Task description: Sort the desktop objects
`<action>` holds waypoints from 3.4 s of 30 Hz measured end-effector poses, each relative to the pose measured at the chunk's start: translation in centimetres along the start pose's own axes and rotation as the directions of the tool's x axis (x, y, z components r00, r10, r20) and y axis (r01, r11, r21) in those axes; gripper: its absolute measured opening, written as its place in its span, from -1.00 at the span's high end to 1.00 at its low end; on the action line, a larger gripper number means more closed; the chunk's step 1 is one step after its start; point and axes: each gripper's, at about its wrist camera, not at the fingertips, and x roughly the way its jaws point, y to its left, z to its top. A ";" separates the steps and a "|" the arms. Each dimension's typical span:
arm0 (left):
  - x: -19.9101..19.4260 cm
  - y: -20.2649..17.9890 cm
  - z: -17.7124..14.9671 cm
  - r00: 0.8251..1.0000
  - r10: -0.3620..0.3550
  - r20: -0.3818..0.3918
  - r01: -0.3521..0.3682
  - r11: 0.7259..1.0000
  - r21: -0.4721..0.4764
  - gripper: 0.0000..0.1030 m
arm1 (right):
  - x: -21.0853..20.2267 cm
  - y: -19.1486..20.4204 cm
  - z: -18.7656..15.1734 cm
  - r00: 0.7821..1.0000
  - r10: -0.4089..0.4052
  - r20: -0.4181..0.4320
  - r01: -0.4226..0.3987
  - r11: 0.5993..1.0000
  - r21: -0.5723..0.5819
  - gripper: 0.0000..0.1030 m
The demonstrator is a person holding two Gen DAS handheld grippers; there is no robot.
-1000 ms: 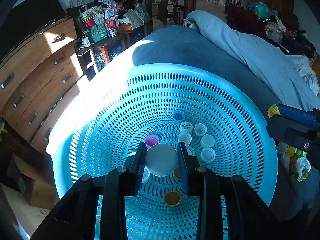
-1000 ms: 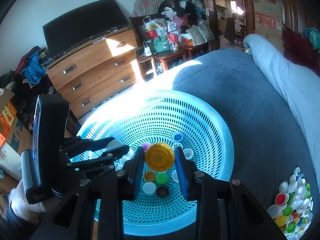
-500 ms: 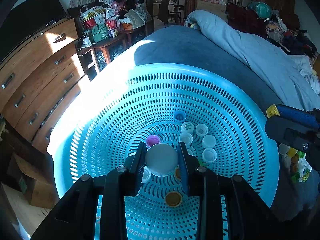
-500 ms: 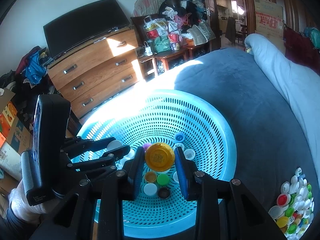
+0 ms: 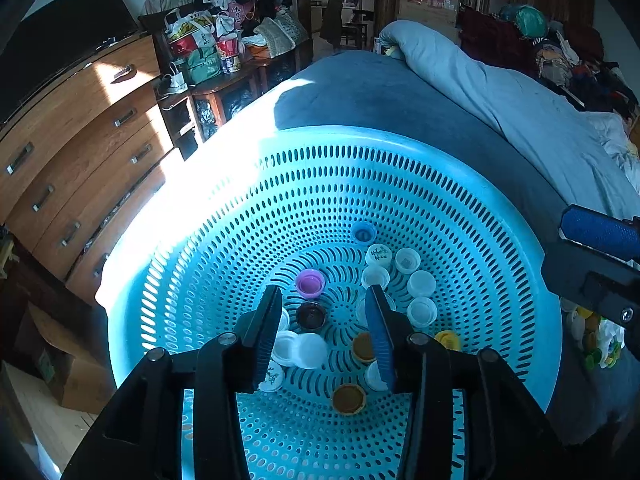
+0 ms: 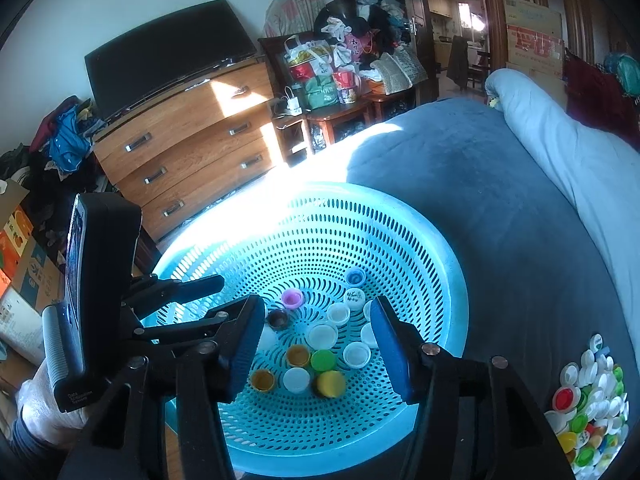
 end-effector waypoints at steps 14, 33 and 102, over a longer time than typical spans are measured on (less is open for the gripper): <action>-2.6 -3.1 0.1 0.997 0.015 0.072 -0.020 0.997 0.073 0.10 | -5.9 -2.7 -2.4 0.990 -0.048 0.131 0.039 0.997 0.068 -0.52; -9.1 -19.6 -1.9 0.970 -0.161 0.184 0.089 0.934 0.345 -0.07 | -18.5 -12.8 -13.5 0.937 -0.306 0.167 0.251 0.926 0.283 -0.64; 8.9 -32.4 -10.3 0.985 -0.172 0.020 0.156 0.929 0.336 -0.97 | -19.0 -39.5 -36.3 0.795 -0.581 -0.174 0.592 0.681 0.431 -1.00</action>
